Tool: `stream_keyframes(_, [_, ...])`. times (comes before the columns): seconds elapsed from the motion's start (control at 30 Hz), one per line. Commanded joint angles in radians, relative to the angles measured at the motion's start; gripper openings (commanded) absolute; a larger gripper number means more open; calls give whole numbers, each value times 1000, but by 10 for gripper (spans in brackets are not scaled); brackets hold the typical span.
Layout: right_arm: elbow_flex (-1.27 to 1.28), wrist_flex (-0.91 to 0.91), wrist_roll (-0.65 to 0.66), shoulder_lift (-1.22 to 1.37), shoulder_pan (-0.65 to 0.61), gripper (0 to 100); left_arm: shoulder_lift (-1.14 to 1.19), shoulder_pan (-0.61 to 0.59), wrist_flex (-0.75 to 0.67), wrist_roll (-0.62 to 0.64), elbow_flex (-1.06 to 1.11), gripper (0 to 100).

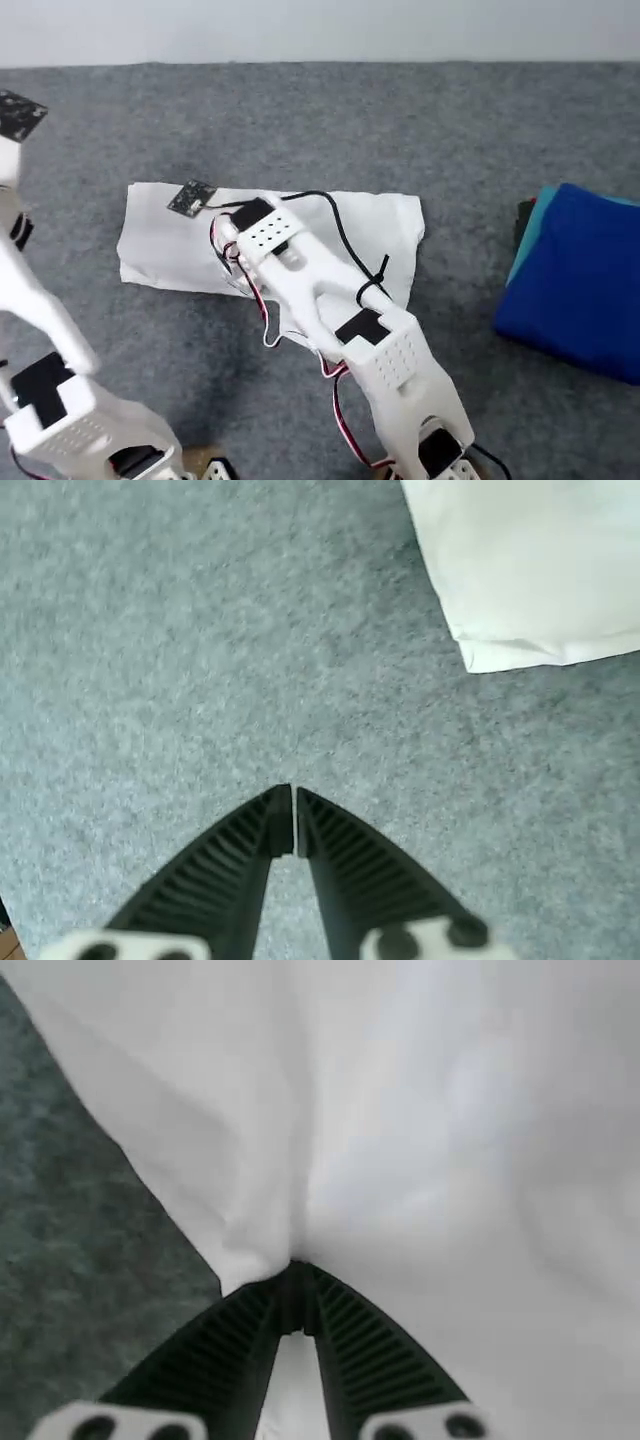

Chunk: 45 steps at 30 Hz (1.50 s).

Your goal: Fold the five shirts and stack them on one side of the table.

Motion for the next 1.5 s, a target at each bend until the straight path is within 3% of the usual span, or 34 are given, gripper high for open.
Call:
stream_keyframes(0.0, [-104, 35, -14, -54, 8, 9, -60, -15, 20, -6, -4, 17])
stream_keyframes(0.2, [-327, 41, -18, -56, 38, 11, -61, -18, 20, -6, -4, 17])
stream_keyframes(0.47, [-382, -159, -18, 156, -96, 11, -63, -61, 20, -5, -8, 17])
stream_keyframes(0.67, [-397, -157, -18, 229, -159, 9, -63, -74, 20, -5, -8, 17])
stream_keyframes(0.97, [-675, 237, -21, 104, -64, 9, -63, -41, 21, 35, -84, 17])
stream_keyframes(1.17, [-813, 533, -25, 90, 8, 9, -92, 60, 21, 84, -65, 18])
stream_keyframes(1.3, [-761, 529, -167, 4, 108, 9, -172, 207, 21, 120, 25, 18])
stream_keyframes(1.47, [-497, 529, -181, -193, 220, 9, -238, 451, 18, 169, 165, 19])
